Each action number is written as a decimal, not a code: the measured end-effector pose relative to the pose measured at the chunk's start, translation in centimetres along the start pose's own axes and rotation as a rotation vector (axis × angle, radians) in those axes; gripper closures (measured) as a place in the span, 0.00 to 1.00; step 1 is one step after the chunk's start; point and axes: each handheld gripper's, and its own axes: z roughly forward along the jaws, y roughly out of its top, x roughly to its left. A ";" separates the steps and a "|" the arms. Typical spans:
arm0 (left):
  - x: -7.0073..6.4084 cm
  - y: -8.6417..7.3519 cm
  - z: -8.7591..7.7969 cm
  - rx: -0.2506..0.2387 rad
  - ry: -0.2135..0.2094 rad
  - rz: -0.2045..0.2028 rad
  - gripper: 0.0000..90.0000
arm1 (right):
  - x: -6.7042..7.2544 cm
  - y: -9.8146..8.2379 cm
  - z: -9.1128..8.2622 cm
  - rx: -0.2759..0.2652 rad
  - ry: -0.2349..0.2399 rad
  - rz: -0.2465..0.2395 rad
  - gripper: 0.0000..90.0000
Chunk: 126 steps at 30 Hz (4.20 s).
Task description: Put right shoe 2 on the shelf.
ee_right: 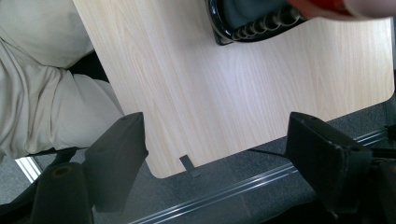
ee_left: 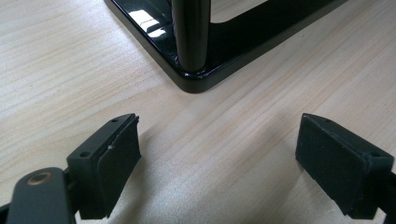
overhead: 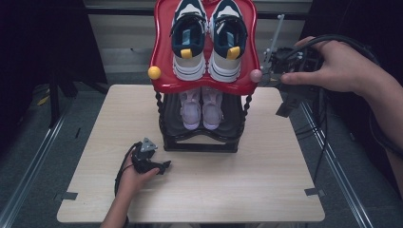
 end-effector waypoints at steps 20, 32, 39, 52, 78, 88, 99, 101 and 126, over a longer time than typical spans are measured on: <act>0.0 0.0 -0.1 0.008 -0.003 0.003 0.15 | -0.2 -2.8 3.4 0.004 0.024 0.018 0.22; 0.0 0.0 -0.1 0.009 -0.003 0.003 0.15 | -0.3 -4.0 5.6 0.003 0.046 0.036 0.22; 0.0 0.0 -0.1 0.009 -0.003 0.005 0.15 | -0.3 -4.6 6.8 -0.004 0.055 0.037 0.22; 0.0 0.0 0.0 0.005 -0.002 0.000 0.15 | -0.5 -5.9 9.1 -0.005 0.073 0.055 0.22; 0.0 0.0 0.0 0.005 -0.002 0.000 0.15 | -0.6 -6.6 13.7 -0.029 0.097 0.078 0.22; 0.0 0.0 0.0 0.005 -0.002 0.000 0.15 | -0.5 -6.6 15.8 -0.040 0.107 0.079 0.22; 0.0 0.0 0.0 0.002 -0.001 -0.001 0.15 | -0.5 -6.9 18.3 -0.055 0.123 0.080 0.21; 0.0 0.0 0.0 0.003 -0.001 -0.001 0.15 | -0.4 -7.0 18.7 -0.066 0.135 0.090 0.21; 0.0 0.0 0.0 0.002 0.000 0.000 0.15 | 0.0 -7.7 23.0 -0.079 0.166 0.112 0.21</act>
